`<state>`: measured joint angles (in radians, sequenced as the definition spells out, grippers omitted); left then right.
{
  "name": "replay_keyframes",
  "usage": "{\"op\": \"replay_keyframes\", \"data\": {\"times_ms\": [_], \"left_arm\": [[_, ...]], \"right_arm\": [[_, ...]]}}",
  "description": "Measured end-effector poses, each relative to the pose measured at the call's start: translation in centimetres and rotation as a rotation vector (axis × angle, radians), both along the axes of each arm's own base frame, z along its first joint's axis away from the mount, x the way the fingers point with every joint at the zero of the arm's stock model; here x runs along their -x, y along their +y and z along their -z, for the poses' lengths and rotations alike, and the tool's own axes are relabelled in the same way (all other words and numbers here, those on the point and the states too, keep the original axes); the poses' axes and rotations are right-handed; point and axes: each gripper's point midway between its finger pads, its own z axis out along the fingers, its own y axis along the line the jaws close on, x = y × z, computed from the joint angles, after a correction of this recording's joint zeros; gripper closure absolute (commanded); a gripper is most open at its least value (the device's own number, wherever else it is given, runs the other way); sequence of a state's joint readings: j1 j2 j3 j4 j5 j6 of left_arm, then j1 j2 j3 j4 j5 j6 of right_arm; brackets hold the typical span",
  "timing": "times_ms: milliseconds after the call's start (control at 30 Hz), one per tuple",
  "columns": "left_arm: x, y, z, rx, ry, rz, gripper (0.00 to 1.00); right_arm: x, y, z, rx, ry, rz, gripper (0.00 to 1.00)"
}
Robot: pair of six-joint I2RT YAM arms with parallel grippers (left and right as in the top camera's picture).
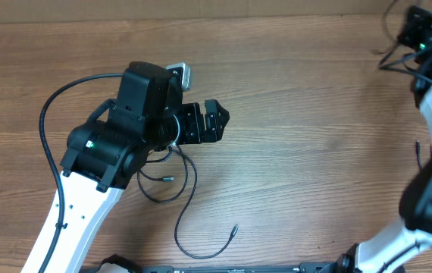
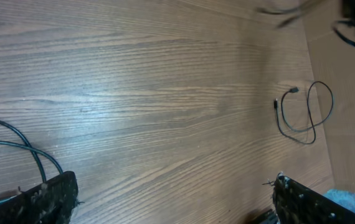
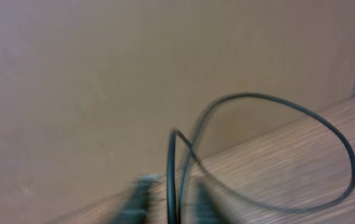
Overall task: Untangle cables
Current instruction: 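Pull the grasped black cable far up-right with the right gripper, then release the cable at the upper right and lift the right gripper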
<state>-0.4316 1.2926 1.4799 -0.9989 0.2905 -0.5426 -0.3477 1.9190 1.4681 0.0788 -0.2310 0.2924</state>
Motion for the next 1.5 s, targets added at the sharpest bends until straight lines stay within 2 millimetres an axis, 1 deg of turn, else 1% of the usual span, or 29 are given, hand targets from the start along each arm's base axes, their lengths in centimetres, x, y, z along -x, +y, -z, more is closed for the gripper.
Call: {"op": "replay_keyframes", "data": {"times_ms": [33,67,100,167,233,333,400,467,567,633,667,733,800,867,967,1000,1067,1133,1167,1200,1267,1333,1433,1500], "left_arm": [[0.0,0.0,0.0,0.0,0.001,0.0,0.01],[0.0,0.0,0.0,0.0,0.0,0.0,0.0],[0.0,0.0,0.0,0.0,0.0,0.0,0.0],[0.0,0.0,0.0,0.0,0.0,0.0,0.0],[0.0,0.0,0.0,0.0,0.001,0.0,0.0],[0.0,0.0,0.0,0.0,0.001,0.0,0.0],[0.0,0.0,0.0,-0.001,0.001,0.0,0.01],[0.0,0.0,0.0,0.0,0.001,0.0,0.0],[0.0,0.0,0.0,0.0,0.001,0.0,0.0],[0.0,0.0,0.0,0.0,0.0,0.0,0.01],[0.0,0.0,0.0,0.0,0.0,0.0,0.0],[0.0,0.0,0.0,0.0,0.001,0.0,0.0],[0.0,0.0,0.0,-0.001,0.001,0.0,0.0],[0.0,0.0,0.0,0.0,0.0,0.0,0.0],[0.0,0.0,0.0,0.0,0.0,0.0,0.0],[0.0,0.0,0.0,-0.001,0.001,0.0,0.01],[0.0,0.0,0.0,0.0,0.0,0.0,0.0],[0.0,0.0,0.0,0.0,0.0,0.0,0.0],[0.0,0.0,0.0,0.0,0.0,0.0,0.0],[0.0,0.0,0.0,-0.001,0.001,0.0,0.0],[0.0,0.0,0.0,0.0,0.001,0.0,0.01],[0.0,0.0,0.0,0.0,0.0,0.0,0.0],[0.0,0.0,0.0,0.0,0.001,0.0,0.0],[0.0,0.0,0.0,-0.001,0.001,0.0,0.0]], "right_arm": [[-0.7,-0.1,2.5,-0.052,0.06,0.016,0.0],[-0.8,-0.1,3.6,-0.068,0.085,0.023,0.0],[-0.7,-0.4,5.7,-0.102,0.139,0.052,0.0],[-0.1,-1.0,8.3,-0.132,0.21,0.098,0.0],[0.7,-1.9,9.6,-0.141,0.263,0.153,0.0],[2.1,-2.9,10.2,-0.13,0.324,0.217,0.0],[3.1,-3.2,10.4,-0.128,0.367,0.242,0.0],[4.3,-3.1,10.1,-0.128,0.404,0.255,0.0],[5.9,-1.9,8.3,-0.139,0.439,0.238,0.0],[7.3,0.3,6.2,-0.159,0.457,0.188,0.0],[7.9,1.4,5.6,-0.17,0.471,0.163,0.0],[9.3,4.5,3.5,-0.19,0.485,0.088,0.0],[10.4,7.4,1.9,-0.208,0.496,0.014,0.0],[12.4,10.8,1.8,-0.241,0.571,-0.069,0.0],[15.5,15.7,2.8,-0.276,0.709,-0.177,0.0],[16.2,17.1,3.1,-0.28,0.745,-0.213,0.0],[17.6,19.1,3.7,-0.284,0.81,-0.257,0.0],[19.0,20.5,4.2,-0.289,0.87,-0.286,0.0],[20.2,21.1,4.6,-0.297,0.924,-0.295,0.0],[20.8,21.3,4.8,-0.303,0.95,-0.294,0.0],[21.5,21.6,4.9,-0.312,0.976,-0.292,0.0],[21.9,21.5,4.4,-0.319,0.971,-0.282,0.0],[23.0,21.5,2.4,-0.328,0.932,-0.27,0.0],[24.1,21.5,0.2,-0.326,0.874,-0.273,0.0]]}}
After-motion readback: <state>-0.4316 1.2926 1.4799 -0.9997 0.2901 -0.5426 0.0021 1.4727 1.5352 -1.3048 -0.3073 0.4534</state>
